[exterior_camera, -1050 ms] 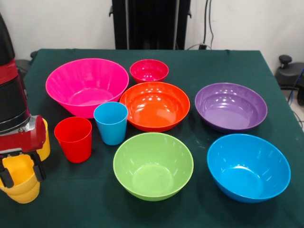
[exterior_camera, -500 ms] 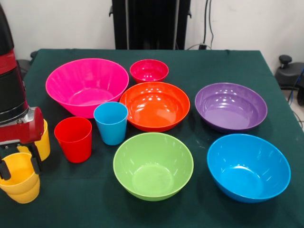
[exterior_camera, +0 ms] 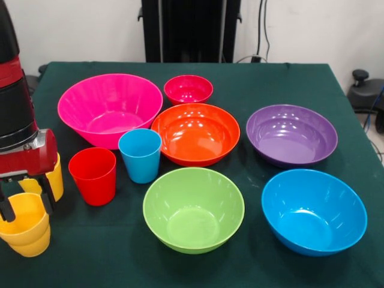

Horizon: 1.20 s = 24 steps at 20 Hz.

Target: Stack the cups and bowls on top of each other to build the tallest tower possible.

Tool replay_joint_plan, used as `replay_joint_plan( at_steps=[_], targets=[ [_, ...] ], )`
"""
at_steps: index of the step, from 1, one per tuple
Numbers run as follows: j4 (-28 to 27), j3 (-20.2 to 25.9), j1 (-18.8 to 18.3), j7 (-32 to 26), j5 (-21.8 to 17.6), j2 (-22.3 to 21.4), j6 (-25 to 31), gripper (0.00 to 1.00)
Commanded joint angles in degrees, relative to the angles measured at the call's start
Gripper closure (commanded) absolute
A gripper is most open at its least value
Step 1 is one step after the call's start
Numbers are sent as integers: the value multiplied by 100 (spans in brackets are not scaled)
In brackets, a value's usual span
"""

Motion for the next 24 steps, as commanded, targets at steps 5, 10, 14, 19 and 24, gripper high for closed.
replay_joint_plan(
  at_steps=[5,10,14,19,24],
  targets=[
    [306,-345,292,-652,-145,86,549,0],
    [224,-338,296,-644,-189,228,387,0],
    [219,-332,278,-655,-225,319,242,0],
    [289,-312,224,-697,-300,425,-52,0],
    [442,-307,159,-721,-318,372,-173,0]
  ],
)
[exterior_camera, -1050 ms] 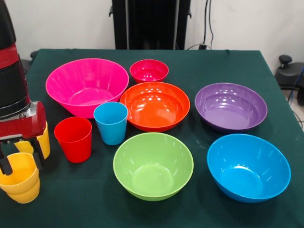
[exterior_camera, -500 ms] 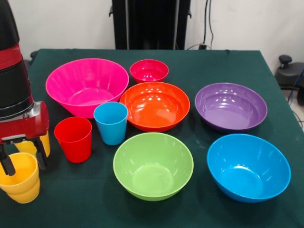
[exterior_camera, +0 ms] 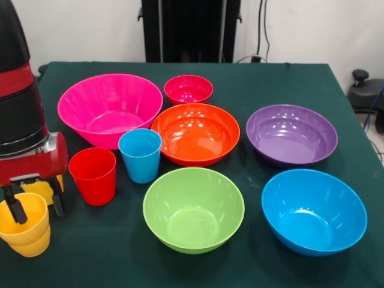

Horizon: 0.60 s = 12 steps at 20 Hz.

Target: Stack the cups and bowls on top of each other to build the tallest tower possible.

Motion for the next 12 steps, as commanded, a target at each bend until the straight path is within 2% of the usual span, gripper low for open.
replay_joint_plan(
  at_steps=[1,12],
  targets=[
    [390,-290,109,-736,-327,315,-191,0],
    [276,-319,112,-815,-461,495,-348,0]
  ],
)
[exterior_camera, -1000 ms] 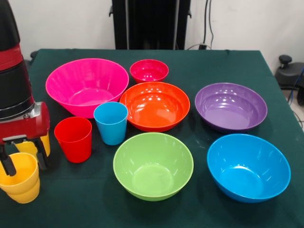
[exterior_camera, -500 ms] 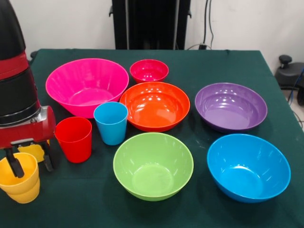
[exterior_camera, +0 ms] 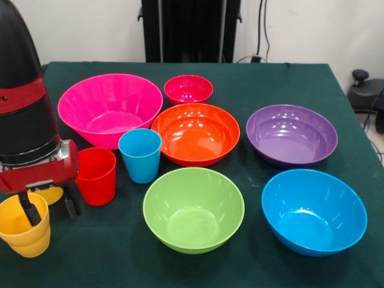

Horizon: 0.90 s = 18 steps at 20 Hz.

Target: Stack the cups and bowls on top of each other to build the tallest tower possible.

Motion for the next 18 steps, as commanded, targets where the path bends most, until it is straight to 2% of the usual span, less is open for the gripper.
replay_joint_plan(
  at_steps=[1,11,18],
  targets=[
    [246,-325,113,-832,-469,314,-352,0],
    [127,-362,95,-989,-589,499,-428,0],
    [260,-382,35,-1156,-618,438,-334,0]
  ],
)
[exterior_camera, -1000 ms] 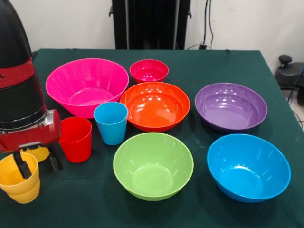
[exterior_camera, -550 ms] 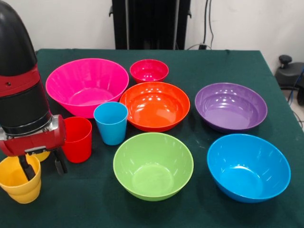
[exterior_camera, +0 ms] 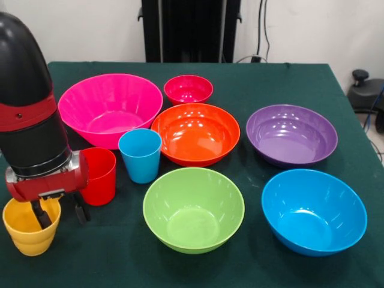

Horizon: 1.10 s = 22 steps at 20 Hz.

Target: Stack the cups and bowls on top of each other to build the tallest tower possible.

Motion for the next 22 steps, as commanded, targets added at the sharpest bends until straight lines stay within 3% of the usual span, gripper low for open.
replay_joint_plan(
  at_steps=[1,6,7,10,22],
  targets=[
    [301,-348,28,-1176,-549,169,-215,0],
    [472,-269,-96,-1013,-471,130,-454,0],
    [521,-238,-131,-990,-449,118,-514,100],
    [584,-216,-162,-1244,-433,48,-300,100],
    [772,-256,-178,-1315,-421,-235,-10,100]
  ],
)
